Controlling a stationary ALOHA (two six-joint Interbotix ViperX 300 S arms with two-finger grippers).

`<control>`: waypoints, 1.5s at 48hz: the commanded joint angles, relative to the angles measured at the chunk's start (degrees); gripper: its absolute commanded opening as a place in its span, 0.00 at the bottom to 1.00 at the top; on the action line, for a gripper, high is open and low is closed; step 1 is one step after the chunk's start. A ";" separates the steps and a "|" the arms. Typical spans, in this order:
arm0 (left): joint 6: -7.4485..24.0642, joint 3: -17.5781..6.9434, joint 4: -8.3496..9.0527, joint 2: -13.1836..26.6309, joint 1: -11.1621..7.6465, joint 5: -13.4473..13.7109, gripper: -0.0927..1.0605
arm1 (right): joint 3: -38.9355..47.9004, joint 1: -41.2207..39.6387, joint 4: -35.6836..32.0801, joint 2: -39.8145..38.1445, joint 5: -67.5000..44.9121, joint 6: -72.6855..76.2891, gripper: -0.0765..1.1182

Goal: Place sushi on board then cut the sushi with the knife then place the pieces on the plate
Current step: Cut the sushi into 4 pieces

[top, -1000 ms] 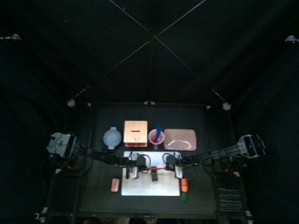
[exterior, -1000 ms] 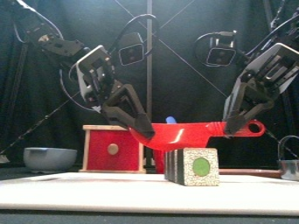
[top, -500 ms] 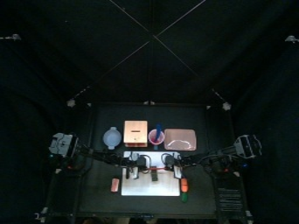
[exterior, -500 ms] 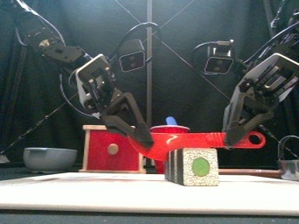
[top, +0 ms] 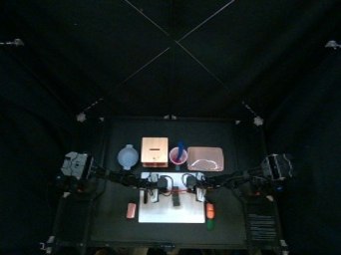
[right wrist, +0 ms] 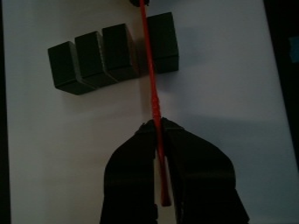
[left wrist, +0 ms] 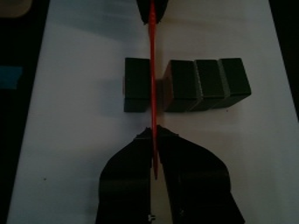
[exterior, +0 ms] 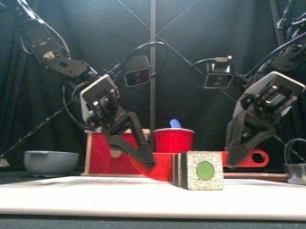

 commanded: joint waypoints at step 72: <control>-0.44 -2.99 -0.35 -5.63 -5.01 3.16 0.47 | -4.75 3.52 2.81 -8.09 13.27 0.26 0.33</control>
